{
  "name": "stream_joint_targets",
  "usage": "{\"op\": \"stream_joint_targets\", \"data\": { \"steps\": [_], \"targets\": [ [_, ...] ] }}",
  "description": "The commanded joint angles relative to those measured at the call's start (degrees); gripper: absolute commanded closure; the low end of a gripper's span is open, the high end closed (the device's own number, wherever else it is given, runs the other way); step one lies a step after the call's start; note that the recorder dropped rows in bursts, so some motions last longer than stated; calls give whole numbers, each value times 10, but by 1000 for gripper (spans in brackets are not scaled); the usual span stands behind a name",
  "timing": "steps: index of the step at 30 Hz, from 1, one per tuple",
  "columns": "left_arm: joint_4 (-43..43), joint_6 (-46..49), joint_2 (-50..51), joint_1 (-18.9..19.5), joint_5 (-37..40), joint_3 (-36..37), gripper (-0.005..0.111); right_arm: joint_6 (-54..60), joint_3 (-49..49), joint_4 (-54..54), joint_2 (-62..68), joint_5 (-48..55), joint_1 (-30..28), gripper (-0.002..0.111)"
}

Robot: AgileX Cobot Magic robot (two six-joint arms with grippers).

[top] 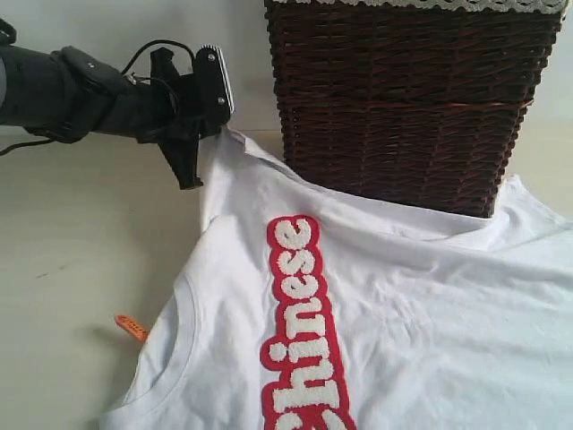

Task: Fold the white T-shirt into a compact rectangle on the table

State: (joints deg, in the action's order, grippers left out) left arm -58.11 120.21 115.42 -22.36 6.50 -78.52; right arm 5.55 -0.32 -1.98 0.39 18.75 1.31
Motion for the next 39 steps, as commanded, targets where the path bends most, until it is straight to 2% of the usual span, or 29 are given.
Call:
{"op": "stream_joint_targets", "data": {
  "steps": [1, 6, 8, 13, 17, 19, 20, 21, 22, 24, 27, 28, 32, 35, 39],
  "targets": [
    [10, -6, -9, 6, -13, 29, 107, 3, 3, -2, -4, -5, 0, 85],
    [-12, -7, -7, 39, -19, 52, 107, 3, 3, -2, -4, -5, 0, 85],
    [-16, -7, 3, 41, -15, 51, 107, 2, 3, -3, -4, -5, 0, 85],
    [-19, -5, 49, 25, 29, 28, 107, 2, 3, -3, -4, -5, 0, 85],
    [-54, -5, 76, 4, 26, -33, 105, 2, 3, -3, -4, -5, 0, 85],
    [-126, -5, 84, 0, 30, -63, 92, 2, 3, -3, -4, -5, 0, 85],
    [-169, -5, 88, 0, 30, -77, 77, 2, 3, -3, -4, -5, 0, 85],
    [-183, -5, 89, 0, 30, -81, 70, 2, 3, -3, -4, -5, 0, 85],
    [-209, -5, 90, 0, 21, -83, 55, 4, 3, -3, -4, -5, 0, 85],
    [-217, -5, 90, 0, -15, -83, 42, 4, 3, -3, -4, -5, 0, 85],
    [-251, -7, 74, 7, -107, -77, 41, 2, 3, -3, -4, -5, 0, 85],
    [-253, -5, 66, 15, -105, -69, 41, 2, 3, -3, -4, -5, 0, 85],
    [-254, -28, -14, 105, 25, 38, 41, 2, 3, -3, -4, -5, 0, 85],
    [-226, -101, -55, 163, 124, 110, 41, 2, 3, -3, -4, -5, 0, 85],
    [-130, -308, -93, 237, 351, 182, 41, 2, 3, -3, -4, -5, 0, 85]
  ]
}}
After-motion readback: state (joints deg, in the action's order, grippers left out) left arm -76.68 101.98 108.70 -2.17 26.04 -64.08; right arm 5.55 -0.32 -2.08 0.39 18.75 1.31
